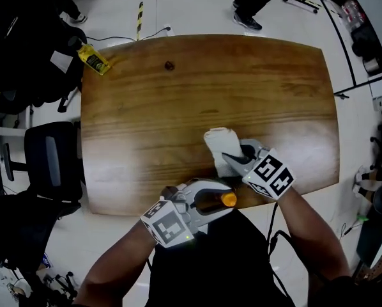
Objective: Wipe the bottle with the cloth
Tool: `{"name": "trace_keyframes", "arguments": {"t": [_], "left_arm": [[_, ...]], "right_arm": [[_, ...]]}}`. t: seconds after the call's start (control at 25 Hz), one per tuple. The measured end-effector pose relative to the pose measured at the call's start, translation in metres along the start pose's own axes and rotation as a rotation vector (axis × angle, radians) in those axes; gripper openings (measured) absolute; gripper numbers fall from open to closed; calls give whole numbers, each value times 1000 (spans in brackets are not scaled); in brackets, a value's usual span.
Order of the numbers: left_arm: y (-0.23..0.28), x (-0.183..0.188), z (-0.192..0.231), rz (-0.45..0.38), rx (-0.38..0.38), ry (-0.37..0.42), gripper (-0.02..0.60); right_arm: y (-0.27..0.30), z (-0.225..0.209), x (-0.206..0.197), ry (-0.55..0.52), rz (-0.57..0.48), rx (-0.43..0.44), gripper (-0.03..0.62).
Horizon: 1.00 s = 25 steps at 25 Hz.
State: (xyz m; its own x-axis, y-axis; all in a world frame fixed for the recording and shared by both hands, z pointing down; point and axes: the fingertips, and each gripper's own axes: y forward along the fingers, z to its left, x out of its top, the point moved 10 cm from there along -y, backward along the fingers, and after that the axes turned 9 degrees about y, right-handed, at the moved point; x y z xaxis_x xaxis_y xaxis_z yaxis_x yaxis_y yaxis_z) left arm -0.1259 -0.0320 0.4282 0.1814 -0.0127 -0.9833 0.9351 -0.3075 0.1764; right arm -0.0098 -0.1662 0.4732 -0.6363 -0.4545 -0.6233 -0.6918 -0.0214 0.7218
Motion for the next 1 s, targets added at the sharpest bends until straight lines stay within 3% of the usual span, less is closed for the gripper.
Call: {"name": "trace_keyframes", "arguments": {"t": [0.12,0.24,0.32,0.52,0.68,0.8,0.92,1.0], "left_arm": [[1,-8,-1,-16,11,8,166],[0,-13,0,-15,26,10,166],[0,-13,-1,-31,33,4,166],[0,-14,2,-46,38,-6,166],[1,-14,2,-37,29,-7,166],[3,-13,2,-44,32,-6,166],[3,-13,2,-48,27,-8,166],[2,-13,2,-46,23,-4,166]], "right_arm": [[-67,-7,-3,313,-202,-51,72],[-115,19,-8,541,-332,57,72],[-127,37,-15,620,-360,89,72],[-116,63,-11,674,-373,127,72],[-116,75,-8,668,-333,103,71],[-138,88,0,593,-371,69,71],[-165,112,23,340,-399,15,72],[-169,131,39,75,-282,-52,72]]}}
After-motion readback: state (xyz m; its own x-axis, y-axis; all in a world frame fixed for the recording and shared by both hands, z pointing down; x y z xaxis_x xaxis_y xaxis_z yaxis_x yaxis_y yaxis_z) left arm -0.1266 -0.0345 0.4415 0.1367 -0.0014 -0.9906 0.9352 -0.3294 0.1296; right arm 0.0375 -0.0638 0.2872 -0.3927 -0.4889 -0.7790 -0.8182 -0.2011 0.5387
